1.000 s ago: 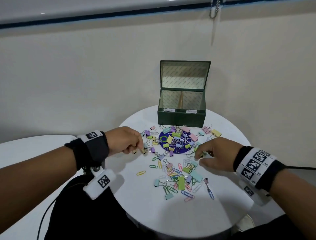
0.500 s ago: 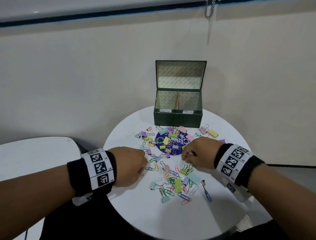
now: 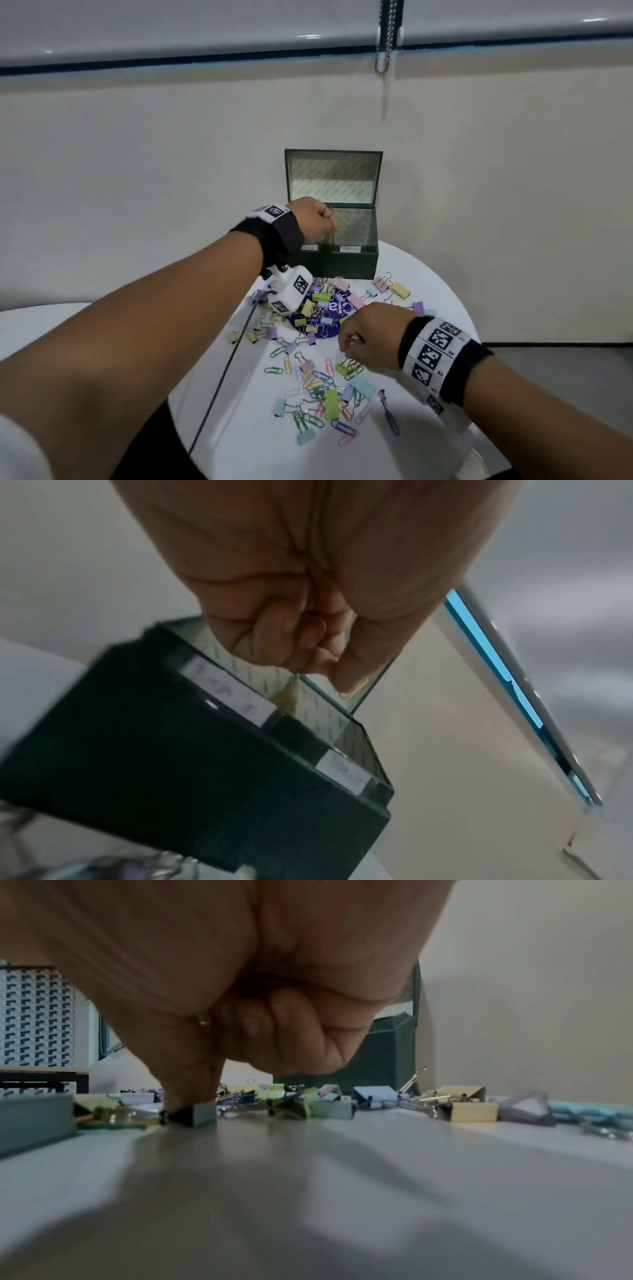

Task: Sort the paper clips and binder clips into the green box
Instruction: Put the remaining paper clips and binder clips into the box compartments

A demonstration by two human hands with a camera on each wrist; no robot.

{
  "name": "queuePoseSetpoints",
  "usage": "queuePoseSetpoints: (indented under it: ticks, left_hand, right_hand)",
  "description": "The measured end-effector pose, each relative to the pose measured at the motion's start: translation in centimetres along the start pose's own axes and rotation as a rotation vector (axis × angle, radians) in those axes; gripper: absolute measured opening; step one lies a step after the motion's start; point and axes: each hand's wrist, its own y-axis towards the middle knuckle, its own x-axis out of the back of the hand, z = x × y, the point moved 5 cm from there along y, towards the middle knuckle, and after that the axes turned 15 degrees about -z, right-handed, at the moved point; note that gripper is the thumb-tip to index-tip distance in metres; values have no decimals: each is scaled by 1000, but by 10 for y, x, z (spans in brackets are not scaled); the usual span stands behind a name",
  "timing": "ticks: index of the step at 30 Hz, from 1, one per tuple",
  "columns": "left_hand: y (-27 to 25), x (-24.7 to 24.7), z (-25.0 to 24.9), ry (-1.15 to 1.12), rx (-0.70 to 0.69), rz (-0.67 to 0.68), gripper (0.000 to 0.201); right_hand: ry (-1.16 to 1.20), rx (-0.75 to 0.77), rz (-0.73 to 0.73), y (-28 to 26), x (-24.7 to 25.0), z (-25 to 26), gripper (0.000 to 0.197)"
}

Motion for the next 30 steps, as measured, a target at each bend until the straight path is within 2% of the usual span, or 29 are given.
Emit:
queuePoseSetpoints:
  ticks: [2, 4, 5, 7, 9, 11, 12, 14, 16, 18, 21, 24, 27, 30]
  left_hand:
    - [7, -14, -3, -195, 124, 29, 11]
    - [5, -21, -5, -492, 291, 95, 25]
    - [3, -20, -7, -579, 331, 115, 34]
    - [1, -14, -8, -598, 285, 134, 45]
    - [-3, 1, -2, -472, 152, 63, 44]
    - [-21, 20, 5, -279, 17, -18, 35]
    - [-36, 27, 9, -156, -46, -12, 29]
    - [-69, 33, 22, 133, -142, 115, 16]
    - [-101, 30, 44, 337, -155, 262, 11]
    - [-126, 23, 62, 396, -100, 324, 9]
    - [-146, 15, 74, 395, -94, 303, 13]
    - [-151, 9, 76, 386, -93, 285, 22]
    - [-152, 1, 74, 440, -116, 294, 22]
    - [-154, -4, 71, 465, -174, 306, 14]
  right_hand:
    - [-20, 10, -11, 0, -2, 0, 11]
    - [-15, 2, -27, 0, -5, -3, 7]
    - [-3, -3, -39, 0, -6, -5, 5]
    - [30, -3, -77, -1, -5, -7, 1]
    - [76, -15, -131, -1, 0, -7, 2]
    - [136, -43, -177, -1, 7, -8, 8]
    - [146, -51, -189, -1, 11, -9, 11]
    - [131, -56, -213, 4, 23, -14, 13]
    - [99, -75, -249, 15, 41, -22, 16]
    - [65, -123, -316, 34, 64, -30, 15]
    - [-7, -190, -383, 74, 89, -39, 13]
    - [-122, -245, -361, 109, 92, -47, 3]
    - [-290, -261, -282, 127, 84, -48, 23]
    - [-431, -147, -408, 116, 85, -28, 42]
